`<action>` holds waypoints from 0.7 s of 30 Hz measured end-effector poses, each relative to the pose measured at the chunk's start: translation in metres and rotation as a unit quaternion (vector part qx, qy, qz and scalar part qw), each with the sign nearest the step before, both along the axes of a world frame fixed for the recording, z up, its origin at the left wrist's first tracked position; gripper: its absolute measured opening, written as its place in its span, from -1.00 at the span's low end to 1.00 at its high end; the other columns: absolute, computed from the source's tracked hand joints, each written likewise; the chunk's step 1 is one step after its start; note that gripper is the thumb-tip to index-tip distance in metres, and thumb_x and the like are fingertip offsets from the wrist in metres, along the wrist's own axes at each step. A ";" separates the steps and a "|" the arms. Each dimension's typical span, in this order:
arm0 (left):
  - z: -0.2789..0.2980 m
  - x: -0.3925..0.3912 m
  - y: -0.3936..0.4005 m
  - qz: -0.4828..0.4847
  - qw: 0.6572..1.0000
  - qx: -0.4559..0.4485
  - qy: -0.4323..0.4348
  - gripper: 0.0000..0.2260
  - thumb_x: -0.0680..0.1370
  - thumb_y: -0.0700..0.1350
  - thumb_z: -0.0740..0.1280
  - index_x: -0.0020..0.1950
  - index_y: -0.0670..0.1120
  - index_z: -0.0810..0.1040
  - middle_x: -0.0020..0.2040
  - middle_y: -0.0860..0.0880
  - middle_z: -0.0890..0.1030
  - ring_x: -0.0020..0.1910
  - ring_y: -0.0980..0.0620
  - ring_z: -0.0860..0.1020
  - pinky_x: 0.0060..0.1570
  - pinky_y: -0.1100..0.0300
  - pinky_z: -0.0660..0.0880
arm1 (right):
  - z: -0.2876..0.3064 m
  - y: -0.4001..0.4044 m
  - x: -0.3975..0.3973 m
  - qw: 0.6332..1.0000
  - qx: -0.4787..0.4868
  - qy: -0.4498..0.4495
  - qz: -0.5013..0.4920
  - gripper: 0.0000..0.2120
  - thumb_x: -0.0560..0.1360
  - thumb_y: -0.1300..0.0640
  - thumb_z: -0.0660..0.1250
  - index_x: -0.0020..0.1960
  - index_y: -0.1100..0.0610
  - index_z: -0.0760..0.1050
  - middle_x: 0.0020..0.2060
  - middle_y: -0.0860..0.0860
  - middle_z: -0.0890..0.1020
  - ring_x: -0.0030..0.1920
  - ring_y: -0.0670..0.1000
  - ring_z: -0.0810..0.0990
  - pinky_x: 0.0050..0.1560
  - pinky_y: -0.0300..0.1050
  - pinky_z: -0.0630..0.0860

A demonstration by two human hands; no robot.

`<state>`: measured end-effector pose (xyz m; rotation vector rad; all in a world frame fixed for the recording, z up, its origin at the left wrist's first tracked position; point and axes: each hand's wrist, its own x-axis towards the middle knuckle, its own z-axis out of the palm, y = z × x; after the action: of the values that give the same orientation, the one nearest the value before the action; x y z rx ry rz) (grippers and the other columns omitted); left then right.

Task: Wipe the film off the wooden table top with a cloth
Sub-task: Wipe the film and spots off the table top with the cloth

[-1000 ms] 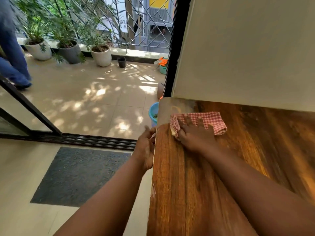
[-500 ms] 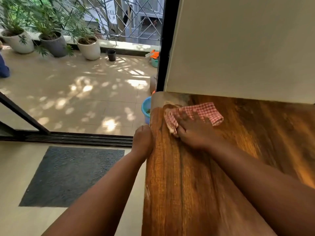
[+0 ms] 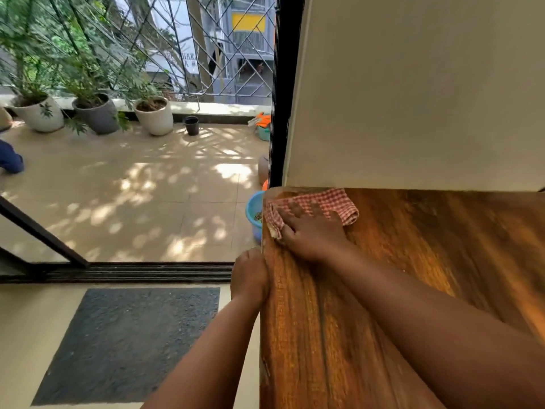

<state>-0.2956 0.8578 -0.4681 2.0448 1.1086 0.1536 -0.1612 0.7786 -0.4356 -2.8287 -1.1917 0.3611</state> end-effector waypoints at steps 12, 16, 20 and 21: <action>0.004 0.000 -0.001 0.033 0.999 -0.005 0.002 -0.73 0.64 -0.11 0.02 0.06 -0.18 0.47 -0.03 -0.09 0.50 -0.02 -0.14 0.49 -0.15 0.16 0.27 | 0.007 0.037 -0.005 0.999 0.008 0.017 -0.045 -0.46 0.54 -0.23 -0.18 0.51 -0.26 -0.13 0.55 -0.10 -0.05 0.50 0.28 -0.07 0.32 0.42 -0.10; 0.005 0.001 -0.002 0.075 0.994 -0.060 -0.045 -0.69 0.62 -0.08 -0.02 -0.17 -0.10 0.45 -0.19 -0.04 0.50 -0.26 0.04 0.41 -0.26 0.10 0.24 | 0.006 -0.012 0.021 0.994 0.024 -0.033 -0.101 -0.41 0.48 -0.30 -0.21 0.50 -0.24 -0.03 0.53 -0.11 0.08 0.48 0.24 0.09 0.32 0.39 0.03; 0.004 0.001 -0.004 0.082 0.992 -0.070 -0.067 -0.66 0.62 -0.03 -0.02 -0.19 -0.06 0.47 -0.21 -0.01 0.53 -0.24 0.06 0.46 -0.32 0.13 0.25 | 0.009 0.011 0.036 0.976 0.028 0.021 -0.214 -0.37 0.49 -0.27 -0.18 0.53 -0.16 -0.02 0.54 -0.05 0.06 0.50 0.28 -0.03 0.31 0.49 -0.18; 0.003 0.002 -0.004 0.086 0.992 -0.070 -0.063 -0.66 0.62 -0.02 -0.02 -0.19 -0.06 0.47 -0.20 -0.01 0.53 -0.23 0.06 0.47 -0.31 0.13 0.26 | 0.009 0.020 0.031 0.973 0.031 0.023 -0.228 -0.35 0.48 -0.26 -0.18 0.53 -0.12 -0.02 0.54 -0.02 0.06 0.50 0.30 -0.05 0.30 0.50 -0.22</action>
<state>-0.2937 0.8542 -0.4654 1.7899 1.1811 0.2792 -0.1300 0.7984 -0.4265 -2.8999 -0.5047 0.3467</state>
